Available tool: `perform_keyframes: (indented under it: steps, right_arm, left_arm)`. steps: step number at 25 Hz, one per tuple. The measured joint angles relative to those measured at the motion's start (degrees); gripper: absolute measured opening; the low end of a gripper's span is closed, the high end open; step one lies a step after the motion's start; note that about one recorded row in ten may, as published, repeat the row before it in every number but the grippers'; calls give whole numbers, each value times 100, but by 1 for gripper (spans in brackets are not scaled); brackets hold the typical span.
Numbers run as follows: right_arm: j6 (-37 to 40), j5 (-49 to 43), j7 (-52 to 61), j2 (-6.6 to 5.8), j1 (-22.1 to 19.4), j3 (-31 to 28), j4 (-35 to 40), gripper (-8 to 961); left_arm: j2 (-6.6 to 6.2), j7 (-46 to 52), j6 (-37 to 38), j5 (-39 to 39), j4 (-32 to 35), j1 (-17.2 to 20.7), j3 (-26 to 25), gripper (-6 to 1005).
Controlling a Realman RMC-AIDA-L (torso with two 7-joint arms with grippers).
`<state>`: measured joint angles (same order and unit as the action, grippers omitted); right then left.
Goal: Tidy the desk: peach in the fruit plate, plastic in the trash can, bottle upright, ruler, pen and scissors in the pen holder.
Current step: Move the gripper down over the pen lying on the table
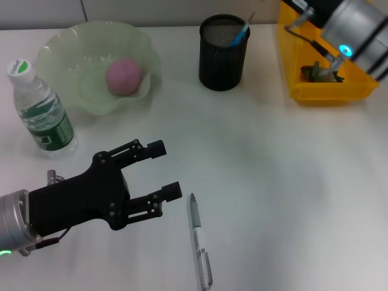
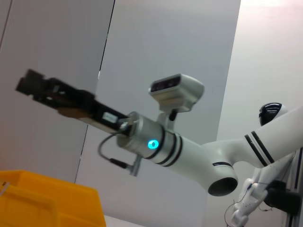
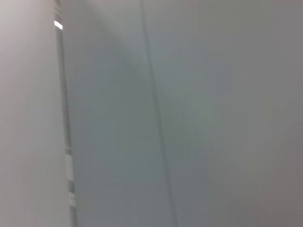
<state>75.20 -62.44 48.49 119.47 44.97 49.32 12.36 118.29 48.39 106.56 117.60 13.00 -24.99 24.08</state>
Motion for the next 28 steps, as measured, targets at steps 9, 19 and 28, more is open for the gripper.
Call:
perform_keyframes:
  steps: [9,19,28]
  right_arm:
    - [1159,-593,1592,-54,-1257,1184,1504,784]
    - [2981,-2146,1854,-368,-1957,707,1916,783]
    - [3131,-4223,2262,-285,-2274,-515,2312,784]
  left_arm:
    - [-8,33,-9,7,90,-44,49,782]
    - [-14,227,-37,17,354,-53,158,782]
    - [-18,488,-167,17,566,-49,355,782]
